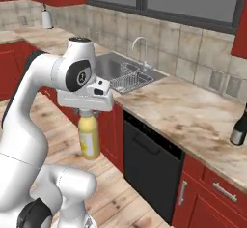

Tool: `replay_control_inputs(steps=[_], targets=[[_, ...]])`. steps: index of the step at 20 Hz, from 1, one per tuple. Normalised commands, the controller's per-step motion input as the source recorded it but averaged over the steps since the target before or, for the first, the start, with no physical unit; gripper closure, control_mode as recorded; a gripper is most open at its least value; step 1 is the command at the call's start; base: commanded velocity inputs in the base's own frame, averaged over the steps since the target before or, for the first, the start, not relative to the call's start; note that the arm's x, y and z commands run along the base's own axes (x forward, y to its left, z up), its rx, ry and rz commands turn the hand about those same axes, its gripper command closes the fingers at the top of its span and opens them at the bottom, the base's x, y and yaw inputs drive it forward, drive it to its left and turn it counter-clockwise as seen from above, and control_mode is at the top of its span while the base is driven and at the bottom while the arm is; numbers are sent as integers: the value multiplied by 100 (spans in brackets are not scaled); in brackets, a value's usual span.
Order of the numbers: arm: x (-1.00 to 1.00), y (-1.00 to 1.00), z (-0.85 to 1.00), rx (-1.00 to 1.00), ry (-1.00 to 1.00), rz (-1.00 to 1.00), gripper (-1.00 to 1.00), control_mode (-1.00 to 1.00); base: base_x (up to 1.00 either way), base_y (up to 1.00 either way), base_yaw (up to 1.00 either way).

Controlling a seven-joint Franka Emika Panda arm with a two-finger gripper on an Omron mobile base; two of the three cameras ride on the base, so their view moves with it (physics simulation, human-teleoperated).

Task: Place the drinks on the dining counter in a tight cluster.

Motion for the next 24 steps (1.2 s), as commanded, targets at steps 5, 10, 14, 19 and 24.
replay_control_inputs(steps=[5, 10, 14, 19, 24], targets=[[0, 0, 0, 0, 0, 0, 100, 100, 0, 0, 100], [0, 0, 0, 0, 0, 0, 100, 100, 0, 0, 100], [0, 0, 0, 0, 0, 0, 100, 100, 0, 0, 100], [0, 0, 0, 0, 0, 0, 100, 100, 0, 0, 100], [0, 0, 0, 0, 0, 0, 100, 100, -3, 0, 100]])
